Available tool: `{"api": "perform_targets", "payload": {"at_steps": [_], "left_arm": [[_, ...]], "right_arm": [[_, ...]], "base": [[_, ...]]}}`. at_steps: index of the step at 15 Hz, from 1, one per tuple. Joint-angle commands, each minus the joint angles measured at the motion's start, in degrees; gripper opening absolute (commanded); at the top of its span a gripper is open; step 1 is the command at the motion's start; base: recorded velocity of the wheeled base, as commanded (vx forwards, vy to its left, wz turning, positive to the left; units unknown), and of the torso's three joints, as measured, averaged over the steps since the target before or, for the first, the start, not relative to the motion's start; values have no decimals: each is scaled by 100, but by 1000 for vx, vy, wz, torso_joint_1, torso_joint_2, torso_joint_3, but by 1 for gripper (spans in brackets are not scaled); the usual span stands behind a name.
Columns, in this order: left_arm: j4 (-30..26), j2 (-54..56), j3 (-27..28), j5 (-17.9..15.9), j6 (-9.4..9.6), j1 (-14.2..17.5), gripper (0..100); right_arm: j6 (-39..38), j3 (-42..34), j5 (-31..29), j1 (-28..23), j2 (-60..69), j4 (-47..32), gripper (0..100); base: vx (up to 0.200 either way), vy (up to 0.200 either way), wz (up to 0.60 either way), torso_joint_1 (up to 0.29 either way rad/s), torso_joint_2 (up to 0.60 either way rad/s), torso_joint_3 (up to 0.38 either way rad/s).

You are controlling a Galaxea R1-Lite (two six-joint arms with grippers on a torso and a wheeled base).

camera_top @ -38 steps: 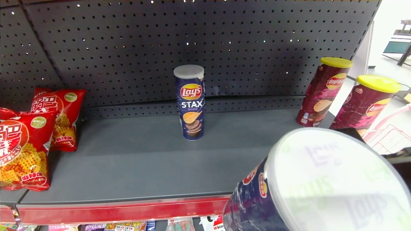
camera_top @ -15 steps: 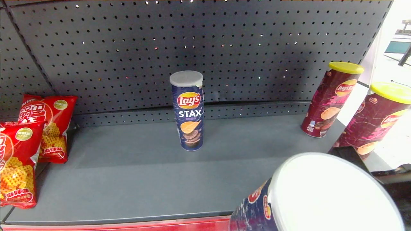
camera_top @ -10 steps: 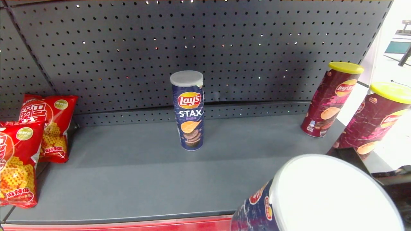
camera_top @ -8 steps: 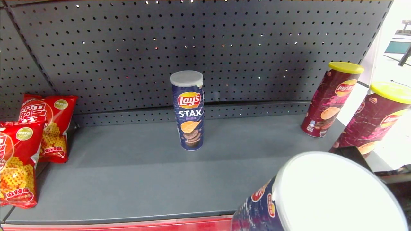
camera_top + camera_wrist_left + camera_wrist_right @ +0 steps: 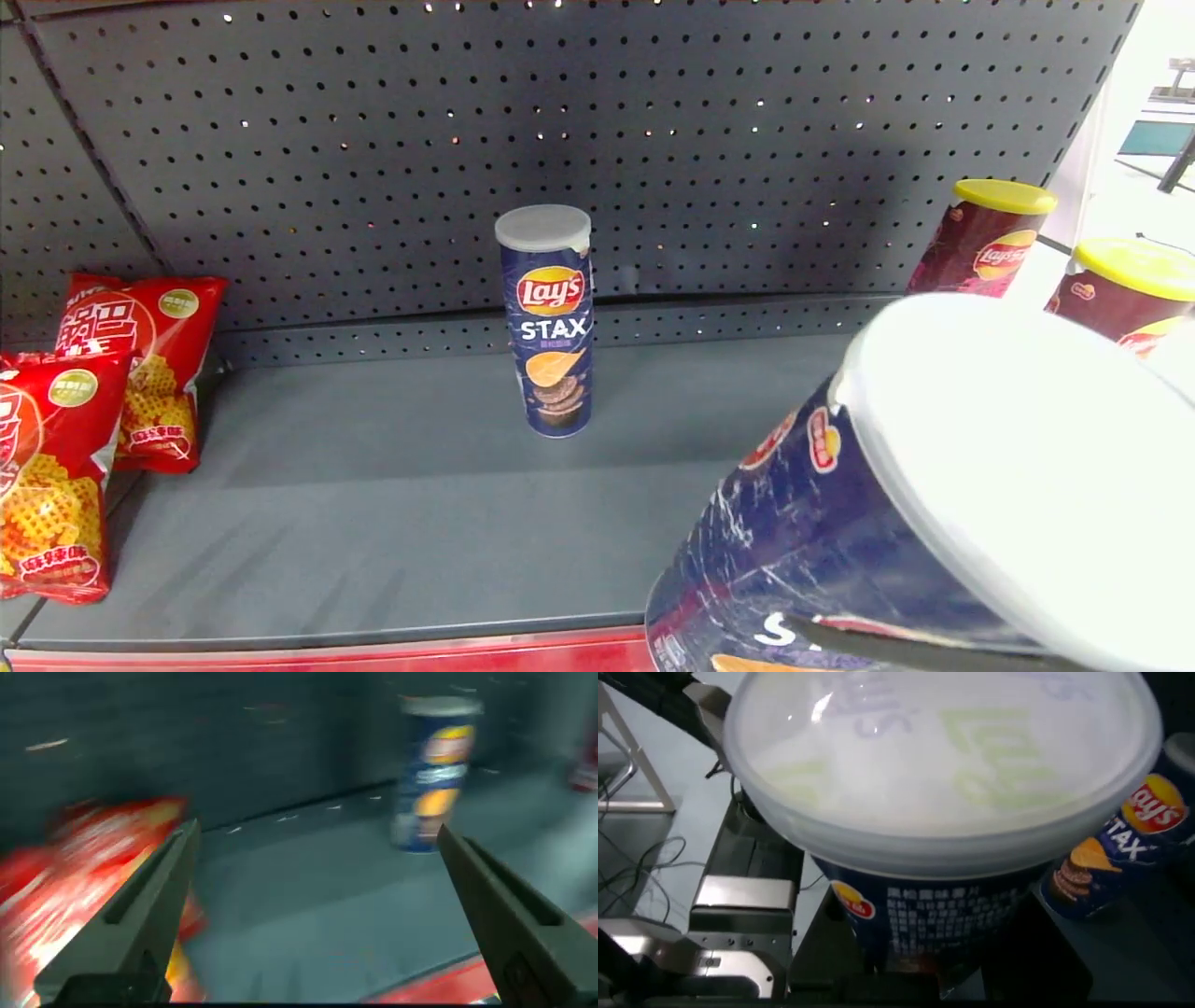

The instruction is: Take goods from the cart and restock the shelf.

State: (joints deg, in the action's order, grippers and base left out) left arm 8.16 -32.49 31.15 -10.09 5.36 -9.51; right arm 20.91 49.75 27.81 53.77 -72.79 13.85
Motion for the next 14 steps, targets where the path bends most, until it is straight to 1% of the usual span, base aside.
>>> {"api": "perform_targets", "payload": {"at_steps": [1, 2, 3, 5, 6, 8, 9, 10, 12, 13, 14], "left_arm": [[1100, -3044, 594, -986, 219, -280, 100], [1681, -3686, 629, -1012, 316, -280, 100], [1953, -4160, 709, -1047, 316, -297, 100], [1944, -4776, 946, -1118, 325, -411, 100], [1944, -5031, 1148, -1197, 325, -455, 100], [1971, -5575, 1596, -1504, 360, -464, 100], [1988, -5769, 1675, -1724, 386, -517, 100], [2015, -5874, 1649, -1926, 430, -640, 100], [2023, -5971, 1684, -2269, 457, -684, 100], [2032, -5997, 1746, -2418, 466, -728, 100], [2032, -6059, 1816, -2445, 466, -728, 100]], "right_arm": [[-87, 123, -21, 2, -77, -5, 0], [-183, 96, -21, 2, -86, -14, 0], [-315, 70, -21, -7, -77, -14, 0], [-377, 79, -21, -25, -130, -5, 0], [-386, 105, -21, -34, -157, -5, 0], [-509, 114, -21, -51, -209, 4, 0], [-579, 114, -12, -165, -244, 13, 0], [-605, 123, -3, -288, -262, 21, 0], [-632, 114, 32, -491, -262, 57, 0], [-693, 114, 41, -526, -271, 57, 0], [-737, 114, 41, -534, -288, 92, 0]], "base": [[0, 0, 0, 0, 0, 0], [0, 0, 0, 0, 0, 0], [0, 0, 0, 0, 0, 0], [0, 0, 0, 0, 0, 0], [0, 0, 0, 0, 0, 0], [0, 0, 0, 0, 0, 0], [0, 0, 0, 0, 0, 0], [0, 0, 0, 0, 0, 0], [0, 0, 0, 0, 0, 0], [0, 0, 0, 0, 0, 0], [0, 0, 0, 0, 0, 0]]}}
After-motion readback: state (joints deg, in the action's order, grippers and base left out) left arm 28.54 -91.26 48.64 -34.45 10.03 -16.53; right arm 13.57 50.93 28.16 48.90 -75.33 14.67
